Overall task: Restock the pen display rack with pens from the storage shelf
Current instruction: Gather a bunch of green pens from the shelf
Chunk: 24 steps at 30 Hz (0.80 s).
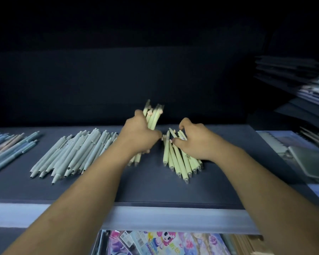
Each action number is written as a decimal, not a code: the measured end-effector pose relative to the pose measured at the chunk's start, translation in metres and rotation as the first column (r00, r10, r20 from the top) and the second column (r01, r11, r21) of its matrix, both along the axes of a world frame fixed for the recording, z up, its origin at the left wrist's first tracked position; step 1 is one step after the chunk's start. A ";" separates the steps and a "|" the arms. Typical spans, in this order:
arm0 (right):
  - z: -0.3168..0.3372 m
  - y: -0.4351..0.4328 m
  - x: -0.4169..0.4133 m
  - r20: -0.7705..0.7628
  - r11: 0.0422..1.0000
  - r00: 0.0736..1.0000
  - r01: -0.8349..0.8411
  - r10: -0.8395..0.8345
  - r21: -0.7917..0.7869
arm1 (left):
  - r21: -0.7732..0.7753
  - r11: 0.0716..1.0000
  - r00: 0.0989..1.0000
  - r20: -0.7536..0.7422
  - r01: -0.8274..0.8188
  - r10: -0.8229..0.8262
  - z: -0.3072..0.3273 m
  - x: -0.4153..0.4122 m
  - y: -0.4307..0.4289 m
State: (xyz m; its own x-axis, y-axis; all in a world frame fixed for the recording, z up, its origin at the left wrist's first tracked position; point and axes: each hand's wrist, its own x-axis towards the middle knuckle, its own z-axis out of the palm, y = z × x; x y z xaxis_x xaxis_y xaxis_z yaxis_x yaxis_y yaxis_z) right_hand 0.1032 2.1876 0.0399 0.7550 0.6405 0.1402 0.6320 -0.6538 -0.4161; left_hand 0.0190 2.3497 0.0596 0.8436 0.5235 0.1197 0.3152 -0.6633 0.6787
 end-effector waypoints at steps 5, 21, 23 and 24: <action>-0.003 0.000 0.004 -0.013 1.000 1.000 0.007 -0.007 0.010 | -0.226 0.971 0.994 -0.059 0.076 -0.092 -0.005 0.006 -0.004; -0.010 0.001 0.015 0.004 0.999 1.000 -0.006 0.006 0.050 | 0.162 0.978 0.968 -0.232 0.130 -0.090 -0.005 0.005 -0.011; -0.009 0.000 0.015 0.003 0.998 1.000 -0.007 0.007 0.061 | 0.168 0.981 0.983 -0.173 0.095 -0.066 -0.006 0.007 -0.007; -0.009 0.000 0.015 0.006 0.998 1.000 0.001 -0.001 0.067 | 0.157 0.986 0.994 -0.103 0.063 -0.047 -0.006 0.007 -0.004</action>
